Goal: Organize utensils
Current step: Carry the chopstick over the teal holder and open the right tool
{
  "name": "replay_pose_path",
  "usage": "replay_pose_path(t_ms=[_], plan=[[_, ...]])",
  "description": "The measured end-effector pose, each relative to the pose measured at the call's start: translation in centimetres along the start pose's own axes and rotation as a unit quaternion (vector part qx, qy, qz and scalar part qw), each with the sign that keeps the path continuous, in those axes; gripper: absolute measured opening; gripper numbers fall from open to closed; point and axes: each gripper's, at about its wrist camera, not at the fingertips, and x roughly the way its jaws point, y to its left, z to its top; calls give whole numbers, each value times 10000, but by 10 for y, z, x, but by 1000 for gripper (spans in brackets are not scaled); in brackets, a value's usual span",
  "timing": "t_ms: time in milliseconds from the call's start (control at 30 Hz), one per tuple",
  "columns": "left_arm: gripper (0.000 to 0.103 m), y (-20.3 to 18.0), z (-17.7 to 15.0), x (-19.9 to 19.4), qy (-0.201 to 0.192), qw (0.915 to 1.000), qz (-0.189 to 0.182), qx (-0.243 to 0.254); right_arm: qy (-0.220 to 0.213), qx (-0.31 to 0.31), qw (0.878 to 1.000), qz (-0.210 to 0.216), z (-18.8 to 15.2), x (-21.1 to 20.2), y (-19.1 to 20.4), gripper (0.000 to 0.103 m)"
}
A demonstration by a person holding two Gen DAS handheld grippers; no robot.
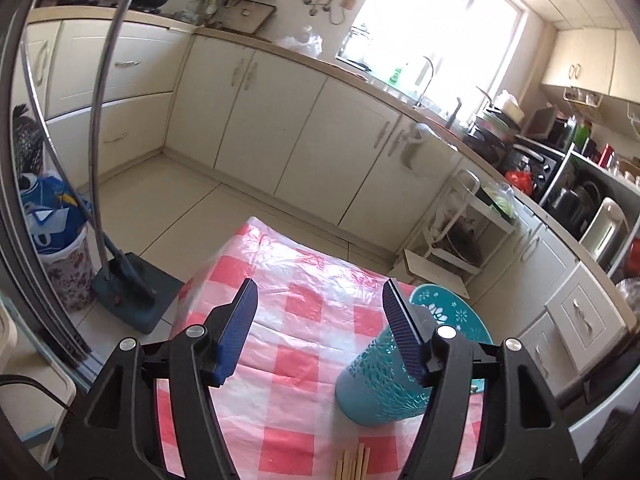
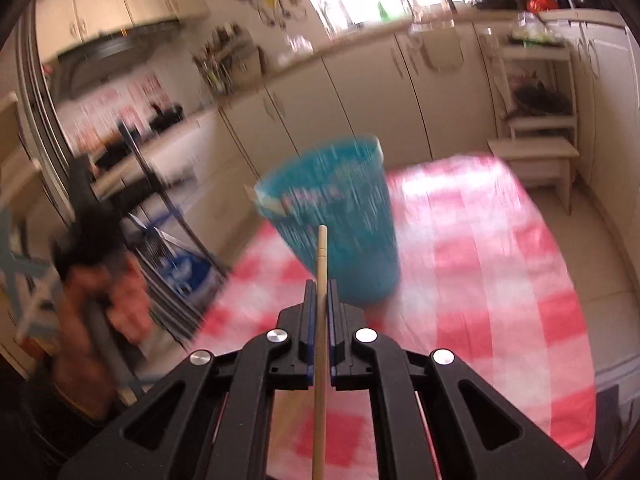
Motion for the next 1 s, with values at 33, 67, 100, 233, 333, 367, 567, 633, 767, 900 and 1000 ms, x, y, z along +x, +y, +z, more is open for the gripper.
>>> replay_pose_path(t_ms=[33, 67, 100, 233, 333, 367, 567, 633, 767, 900, 1000], plan=[[62, 2, 1, -1, -12, 10000, 8, -28, -168, 16, 9998, 96, 13, -3, 5, 6], [62, 3, 1, -1, -27, 10000, 10, -49, -398, 11, 9990, 199, 32, -5, 11, 6], [62, 2, 2, -2, -39, 10000, 12, -56, -573, -6, 9981, 223, 45, -5, 16, 6], [62, -4, 4, -2, -99, 9999, 13, 12, -1180, -159, 9927, 217, 104, 20, 40, 6], [62, -7, 3, -2, -119, 9999, 20, 85, -1309, -97, 9913, 43, 135, 54, 40, 6], [62, -8, 3, -2, -106, 9999, 9, 88, -1331, -102, 9910, -59, 142, 66, 39, 6], [62, -7, 5, 0, -69, 9999, -59, 87, -966, 160, 9939, -514, 156, 128, 13, 6], [62, -7, 5, -1, -68, 9999, -84, 88, -828, 155, 9947, -596, 152, 135, 11, 6], [62, -9, 5, 0, -43, 9999, -102, 114, -621, 82, 9959, -658, 141, 140, 9, 6], [63, -8, 4, 1, -32, 9999, -70, 129, -543, 57, 9970, -557, 130, 130, 11, 14], [64, -7, 4, 0, -35, 9999, -42, 142, -577, 4, 9971, -499, 127, 117, 16, 19]])
